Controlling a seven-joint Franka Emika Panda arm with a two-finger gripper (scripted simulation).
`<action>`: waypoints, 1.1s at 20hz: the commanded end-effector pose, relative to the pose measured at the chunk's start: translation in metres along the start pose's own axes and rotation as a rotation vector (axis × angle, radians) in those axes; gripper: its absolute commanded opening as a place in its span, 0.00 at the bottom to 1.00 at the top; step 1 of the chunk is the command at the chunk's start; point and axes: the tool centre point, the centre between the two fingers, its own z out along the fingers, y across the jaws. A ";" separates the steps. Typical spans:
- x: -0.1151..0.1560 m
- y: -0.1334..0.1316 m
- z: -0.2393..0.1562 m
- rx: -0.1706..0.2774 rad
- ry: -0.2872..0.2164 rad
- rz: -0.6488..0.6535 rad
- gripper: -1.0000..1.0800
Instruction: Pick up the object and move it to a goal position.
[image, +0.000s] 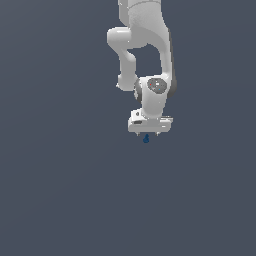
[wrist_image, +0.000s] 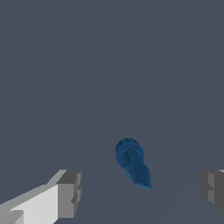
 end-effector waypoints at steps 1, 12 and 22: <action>-0.001 0.000 0.012 0.000 -0.001 0.000 0.96; 0.000 -0.001 0.027 0.000 0.000 0.000 0.00; 0.001 0.000 0.024 0.000 0.000 0.000 0.00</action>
